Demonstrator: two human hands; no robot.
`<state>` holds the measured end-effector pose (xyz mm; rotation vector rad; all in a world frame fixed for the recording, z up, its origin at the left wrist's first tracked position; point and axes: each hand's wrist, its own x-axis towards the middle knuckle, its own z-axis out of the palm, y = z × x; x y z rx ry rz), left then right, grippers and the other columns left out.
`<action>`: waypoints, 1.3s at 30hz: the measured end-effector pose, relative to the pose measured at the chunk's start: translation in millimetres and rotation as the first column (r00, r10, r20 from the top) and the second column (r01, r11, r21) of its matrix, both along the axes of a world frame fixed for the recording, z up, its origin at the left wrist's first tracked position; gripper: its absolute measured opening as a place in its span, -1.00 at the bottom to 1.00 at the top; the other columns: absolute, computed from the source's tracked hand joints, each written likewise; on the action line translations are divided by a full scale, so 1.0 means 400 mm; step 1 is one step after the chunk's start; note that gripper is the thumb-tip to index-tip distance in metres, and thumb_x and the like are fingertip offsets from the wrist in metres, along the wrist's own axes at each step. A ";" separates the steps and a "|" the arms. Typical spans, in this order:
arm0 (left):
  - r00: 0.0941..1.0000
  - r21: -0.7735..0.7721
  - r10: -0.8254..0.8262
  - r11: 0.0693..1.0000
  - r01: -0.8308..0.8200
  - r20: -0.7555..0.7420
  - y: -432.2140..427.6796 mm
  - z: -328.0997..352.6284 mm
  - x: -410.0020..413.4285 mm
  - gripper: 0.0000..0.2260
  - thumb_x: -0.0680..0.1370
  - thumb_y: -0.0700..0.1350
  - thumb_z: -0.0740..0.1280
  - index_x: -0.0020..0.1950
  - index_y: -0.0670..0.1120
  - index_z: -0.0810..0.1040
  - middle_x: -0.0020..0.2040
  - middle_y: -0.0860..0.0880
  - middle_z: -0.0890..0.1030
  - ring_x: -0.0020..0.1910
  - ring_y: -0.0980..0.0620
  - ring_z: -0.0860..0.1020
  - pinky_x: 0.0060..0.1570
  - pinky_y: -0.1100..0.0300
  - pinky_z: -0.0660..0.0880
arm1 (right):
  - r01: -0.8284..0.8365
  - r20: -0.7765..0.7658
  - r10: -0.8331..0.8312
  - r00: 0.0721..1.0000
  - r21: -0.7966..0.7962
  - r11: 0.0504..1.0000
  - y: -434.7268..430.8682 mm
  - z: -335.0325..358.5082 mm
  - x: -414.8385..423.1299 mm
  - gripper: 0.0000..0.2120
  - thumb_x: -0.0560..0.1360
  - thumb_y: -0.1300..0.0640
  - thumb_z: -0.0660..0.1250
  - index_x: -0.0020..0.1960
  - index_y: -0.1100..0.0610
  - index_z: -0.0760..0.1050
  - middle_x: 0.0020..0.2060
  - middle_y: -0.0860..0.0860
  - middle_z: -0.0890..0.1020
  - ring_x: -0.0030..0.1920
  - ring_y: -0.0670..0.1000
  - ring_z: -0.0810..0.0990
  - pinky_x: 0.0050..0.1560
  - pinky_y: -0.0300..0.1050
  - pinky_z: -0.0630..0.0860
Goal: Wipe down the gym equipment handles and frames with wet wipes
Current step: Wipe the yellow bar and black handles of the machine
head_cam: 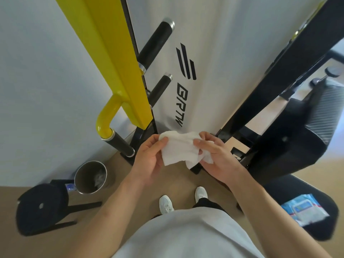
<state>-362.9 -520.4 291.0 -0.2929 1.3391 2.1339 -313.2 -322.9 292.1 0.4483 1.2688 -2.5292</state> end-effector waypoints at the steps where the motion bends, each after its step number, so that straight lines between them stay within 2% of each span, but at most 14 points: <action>1: 1.000 0.037 0.008 0.999 -0.009 0.027 0.008 0.006 0.002 -0.82 0.46 -0.09 0.40 0.02 -0.10 0.54 -0.05 -0.08 0.68 -0.08 0.01 0.68 -0.19 0.15 0.65 | -0.015 0.010 0.015 1.000 -0.020 1.000 0.010 -0.004 -0.004 -0.86 0.51 0.29 0.37 -0.16 0.17 0.43 -0.10 0.20 0.40 0.06 0.26 0.42 -0.14 -0.10 0.57; 4: 0.999 0.041 0.036 0.998 -0.038 0.040 0.025 0.004 0.006 -0.79 0.46 -0.07 0.40 0.05 -0.10 0.53 -0.01 -0.11 0.67 -0.07 -0.01 0.69 -0.18 0.13 0.65 | -0.022 0.038 0.022 0.999 -0.005 1.000 0.033 -0.013 -0.008 -0.89 0.53 0.30 0.39 -0.12 0.17 0.47 -0.03 0.19 0.37 0.10 0.26 0.38 -0.09 -0.06 0.53; 8: 0.999 0.009 0.038 0.999 -0.038 0.025 0.040 -0.006 0.012 -0.74 0.46 -0.04 0.42 0.10 -0.10 0.55 0.10 -0.16 0.65 0.05 -0.07 0.67 -0.08 0.10 0.66 | 0.086 -0.006 -0.091 0.996 0.413 0.907 0.051 -0.015 -0.006 -0.87 0.49 0.31 0.47 -0.09 0.27 0.51 -0.18 0.09 0.59 -0.11 0.08 0.64 -0.04 0.13 0.50; 11: 0.998 -0.015 0.068 0.998 -0.068 0.004 0.038 -0.004 0.012 -0.61 0.46 -0.01 0.41 0.25 -0.11 0.52 0.19 -0.15 0.64 0.17 -0.11 0.64 0.06 0.05 0.65 | 0.138 -0.058 -0.126 0.990 0.496 0.857 0.065 -0.009 0.006 -0.88 0.46 0.31 0.49 -0.09 0.29 0.55 -0.19 -0.01 0.63 -0.11 0.10 0.64 -0.11 0.04 0.60; 15: 0.990 -0.151 0.049 0.986 -0.069 -0.132 0.035 0.006 0.013 -0.74 0.49 0.03 0.48 0.09 -0.04 0.56 0.10 -0.11 0.66 0.17 -0.16 0.63 0.11 -0.06 0.60 | 0.131 -0.123 -0.053 0.991 0.805 0.579 0.074 -0.009 0.016 -0.90 0.46 0.12 0.54 -0.09 0.03 0.63 -0.20 -0.10 0.65 -0.10 0.03 0.63 -0.08 0.01 0.67; 19: 0.959 -0.205 0.047 0.973 -0.108 -0.281 0.037 0.017 0.015 -0.63 0.39 0.19 0.52 0.10 0.07 0.59 0.20 -0.16 0.63 0.25 -0.23 0.58 0.20 -0.18 0.56 | 0.255 -0.248 -0.072 0.966 0.873 0.415 0.061 -0.007 0.015 -0.87 0.47 0.13 0.53 -0.08 -0.08 0.63 -0.23 -0.18 0.65 -0.16 -0.04 0.65 -0.06 0.08 0.68; 23: 0.975 -0.119 0.102 0.985 -0.127 -0.200 0.038 0.002 0.021 -0.85 0.59 -0.06 0.38 0.15 0.03 0.55 0.16 -0.06 0.65 0.24 -0.15 0.58 0.20 -0.07 0.56 | 0.050 -0.062 0.018 0.998 0.920 0.389 0.063 -0.012 0.025 -0.76 0.55 0.08 0.44 0.21 -0.03 0.62 -0.15 -0.16 0.65 -0.13 -0.12 0.63 0.11 -0.02 0.65; 25: 0.976 -0.113 0.121 0.983 -0.143 -0.179 0.040 -0.006 0.027 -0.83 0.60 -0.09 0.36 0.18 0.06 0.51 0.17 -0.07 0.64 0.21 -0.12 0.59 0.17 -0.04 0.57 | -0.019 0.005 0.032 0.999 0.881 0.473 0.067 -0.002 0.030 -0.87 0.59 0.10 0.38 0.09 -0.01 0.68 -0.12 -0.13 0.65 -0.08 -0.08 0.61 0.11 -0.07 0.65; 27: 0.972 -0.242 0.113 0.957 -0.162 -0.207 0.046 -0.016 0.032 -0.79 0.62 -0.15 0.34 0.18 0.11 0.44 0.12 -0.09 0.63 0.11 -0.07 0.62 0.03 0.03 0.60 | -0.017 0.005 0.019 1.000 0.711 0.703 0.070 0.017 0.035 -0.84 0.61 0.10 0.34 -0.09 0.00 0.68 -0.13 -0.02 0.65 -0.06 0.06 0.60 0.04 -0.14 0.61; 29: 0.976 -0.350 0.042 0.929 -0.118 -0.216 0.061 -0.019 0.040 -0.86 0.65 -0.19 0.29 0.12 0.05 0.48 0.06 -0.10 0.63 0.04 -0.08 0.62 -0.10 0.07 0.58 | -0.028 -0.032 0.055 0.998 0.563 0.826 0.079 0.032 0.039 -0.82 0.63 0.08 0.30 -0.03 0.09 0.67 -0.05 0.09 0.64 0.00 0.17 0.58 0.02 -0.09 0.56; 30: 0.985 -0.340 -0.002 0.939 -0.057 -0.170 0.074 -0.014 0.048 -0.92 0.66 -0.13 0.28 0.10 -0.01 0.54 0.09 -0.13 0.63 0.07 -0.09 0.62 -0.07 0.05 0.57 | -0.040 -0.052 0.081 0.995 0.539 0.842 0.081 0.037 0.042 -0.81 0.64 0.07 0.29 0.01 0.12 0.65 -0.03 0.13 0.62 0.00 0.18 0.58 0.01 -0.08 0.54; 34: 0.960 -0.292 -0.272 0.925 0.244 -0.060 0.118 0.004 0.078 -0.50 0.52 0.32 0.33 0.25 -0.01 0.65 0.25 -0.06 0.66 0.29 -0.05 0.59 0.26 0.00 0.51 | -0.095 -0.079 0.169 0.982 0.567 0.818 0.079 0.040 0.041 -0.76 0.66 0.06 0.25 0.09 0.20 0.61 -0.01 0.17 0.58 -0.05 0.11 0.55 -0.08 -0.11 0.51; 37: 0.955 -0.333 -0.279 0.913 0.234 -0.095 0.130 0.013 0.080 -0.70 0.57 0.10 0.37 0.18 -0.04 0.69 0.09 -0.04 0.73 0.14 -0.05 0.67 0.07 0.12 0.56 | -0.120 -0.063 0.196 0.979 0.596 0.794 0.086 0.042 0.046 -0.76 0.66 0.05 0.25 0.08 0.20 0.60 -0.02 0.08 0.60 -0.05 0.04 0.57 -0.07 -0.13 0.53; 39: 0.973 -0.317 -0.216 0.931 0.179 -0.085 0.127 0.009 0.077 -0.79 0.64 -0.02 0.31 0.12 -0.03 0.71 0.07 -0.05 0.74 0.14 -0.06 0.68 0.12 0.07 0.58 | -0.074 -0.054 0.136 0.989 0.615 0.785 0.095 0.041 0.049 -0.79 0.66 0.07 0.25 0.05 0.17 0.61 -0.06 0.02 0.63 -0.05 0.04 0.60 -0.05 -0.11 0.56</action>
